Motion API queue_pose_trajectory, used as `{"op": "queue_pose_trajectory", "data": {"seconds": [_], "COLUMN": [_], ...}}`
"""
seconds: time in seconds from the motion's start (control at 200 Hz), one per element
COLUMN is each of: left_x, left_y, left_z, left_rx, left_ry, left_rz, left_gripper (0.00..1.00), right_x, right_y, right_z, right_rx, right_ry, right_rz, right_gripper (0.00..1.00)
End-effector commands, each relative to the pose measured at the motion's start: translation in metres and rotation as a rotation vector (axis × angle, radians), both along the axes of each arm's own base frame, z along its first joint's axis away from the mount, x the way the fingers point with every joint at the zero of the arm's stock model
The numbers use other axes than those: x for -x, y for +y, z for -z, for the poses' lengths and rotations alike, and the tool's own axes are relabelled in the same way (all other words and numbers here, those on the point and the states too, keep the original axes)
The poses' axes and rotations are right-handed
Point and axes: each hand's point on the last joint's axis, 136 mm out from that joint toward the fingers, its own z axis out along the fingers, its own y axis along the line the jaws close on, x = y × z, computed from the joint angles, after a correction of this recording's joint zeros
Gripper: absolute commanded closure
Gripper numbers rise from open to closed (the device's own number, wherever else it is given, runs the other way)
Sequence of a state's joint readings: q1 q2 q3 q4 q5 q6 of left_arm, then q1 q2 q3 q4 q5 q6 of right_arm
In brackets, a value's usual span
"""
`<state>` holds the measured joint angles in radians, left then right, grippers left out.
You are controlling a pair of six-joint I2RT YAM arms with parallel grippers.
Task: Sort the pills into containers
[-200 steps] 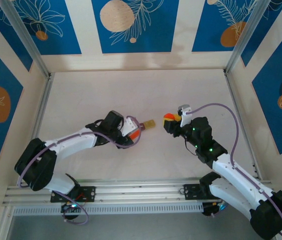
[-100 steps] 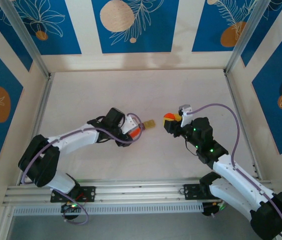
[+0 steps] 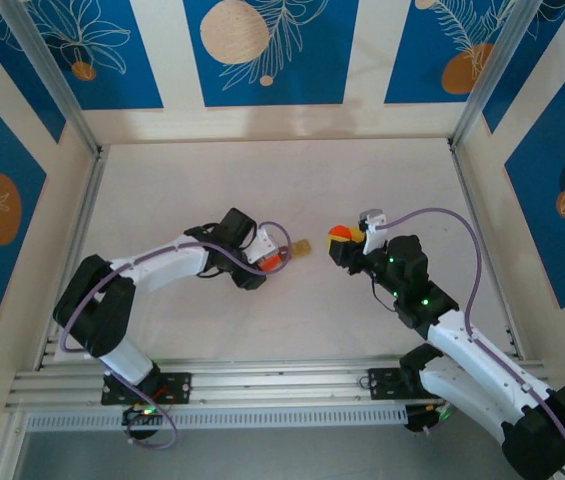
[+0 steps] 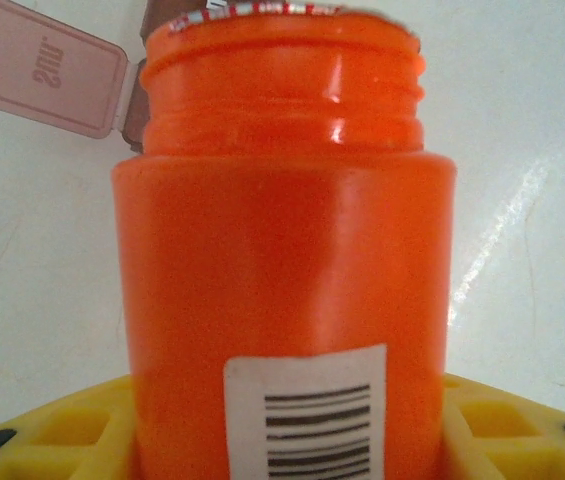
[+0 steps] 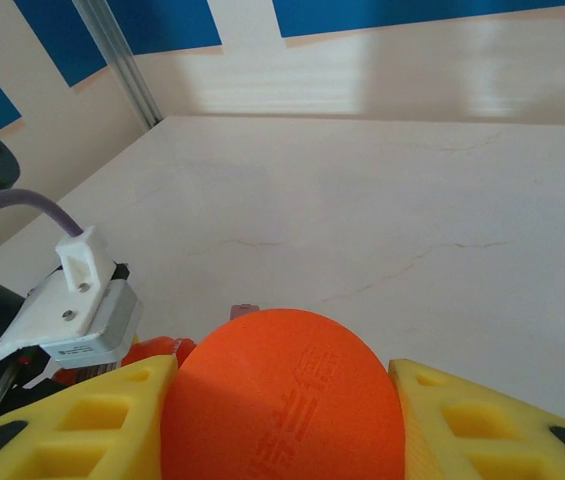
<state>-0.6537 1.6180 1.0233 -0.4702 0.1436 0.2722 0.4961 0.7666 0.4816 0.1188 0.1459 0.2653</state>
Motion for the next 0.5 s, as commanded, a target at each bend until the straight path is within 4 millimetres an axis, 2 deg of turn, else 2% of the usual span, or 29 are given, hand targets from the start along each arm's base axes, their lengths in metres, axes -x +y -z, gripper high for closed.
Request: {"op": "queue_pose_trajectory", "data": {"seconds": [0.0, 0.495], "left_x": [-0.004, -0.014], "left_y": [0.007, 0.011], "left_z": [0.0, 0.009], "left_rx": [-0.046, -0.133], "left_ry": [0.017, 0.062], "left_rz": [0.011, 0.025], "left_gripper": [1.0, 1.0], "right_x": [0.003, 0.004], "right_y": [0.001, 0.002], "right_z": [-0.005, -0.006], "right_rx": [-0.026, -0.032], "right_ry": [-0.011, -0.011], "right_rz": [-0.01, -0.018], "right_gripper": [1.0, 1.0]}}
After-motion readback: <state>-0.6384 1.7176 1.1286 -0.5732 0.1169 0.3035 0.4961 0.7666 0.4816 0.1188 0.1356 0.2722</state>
